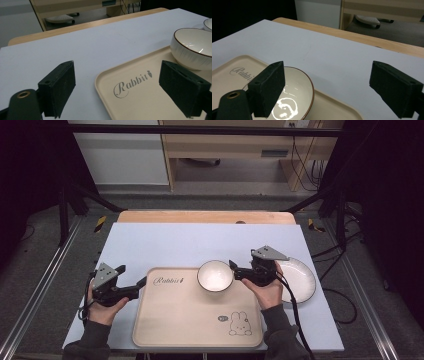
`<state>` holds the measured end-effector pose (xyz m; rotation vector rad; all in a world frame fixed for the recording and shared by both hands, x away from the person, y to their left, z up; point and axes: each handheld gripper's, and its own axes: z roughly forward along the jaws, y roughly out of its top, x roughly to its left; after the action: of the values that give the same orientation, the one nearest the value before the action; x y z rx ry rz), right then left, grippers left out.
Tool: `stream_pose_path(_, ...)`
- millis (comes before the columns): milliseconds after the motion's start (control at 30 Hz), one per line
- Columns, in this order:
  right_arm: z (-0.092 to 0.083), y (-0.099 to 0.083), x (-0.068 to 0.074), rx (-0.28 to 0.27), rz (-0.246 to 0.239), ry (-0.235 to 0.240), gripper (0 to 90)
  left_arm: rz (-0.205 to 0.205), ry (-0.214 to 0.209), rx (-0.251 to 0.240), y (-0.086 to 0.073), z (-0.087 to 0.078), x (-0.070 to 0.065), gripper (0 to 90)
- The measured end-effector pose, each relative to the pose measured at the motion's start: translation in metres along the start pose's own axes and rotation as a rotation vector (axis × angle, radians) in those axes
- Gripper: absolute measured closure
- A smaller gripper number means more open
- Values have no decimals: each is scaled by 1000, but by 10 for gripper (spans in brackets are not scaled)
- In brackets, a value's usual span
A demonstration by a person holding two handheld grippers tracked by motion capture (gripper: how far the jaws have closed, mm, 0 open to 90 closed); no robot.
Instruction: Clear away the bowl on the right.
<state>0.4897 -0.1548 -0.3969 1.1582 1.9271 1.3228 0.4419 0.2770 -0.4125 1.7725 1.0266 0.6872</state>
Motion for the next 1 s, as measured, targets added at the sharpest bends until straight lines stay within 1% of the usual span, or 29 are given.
stream_pose_path(167,-9,-2,-4,-21,1,-9,133,-1,1,1,-1,0,0,132)
stream_pose_path(267,-12,-3,-6,-26,-9,-16,128,-2,2,0,-1,0,1,131)
stream_pose_path(433,-16,-7,-8,-25,-4,-23,122,-1,3,0,-1,0,1,129)
stream_pose_path(467,-17,-8,-9,-24,-11,-27,121,-1,3,0,-1,0,1,128)
stream_pose_path(600,-22,-11,-11,-29,-15,-41,116,0,7,4,-2,0,2,126)
stream_pose_path(667,-24,-12,-13,-33,-11,-42,116,1,8,4,-2,0,2,126)
stream_pose_path(700,-27,-14,-16,-39,2,-33,115,1,8,4,-2,0,2,125)
stream_pose_path(900,-36,-18,-21,-55,8,-40,110,2,10,3,-3,0,2,123)
stream_pose_path(1000,-39,-21,-23,-56,0,-49,105,4,11,5,-4,-1,3,121)
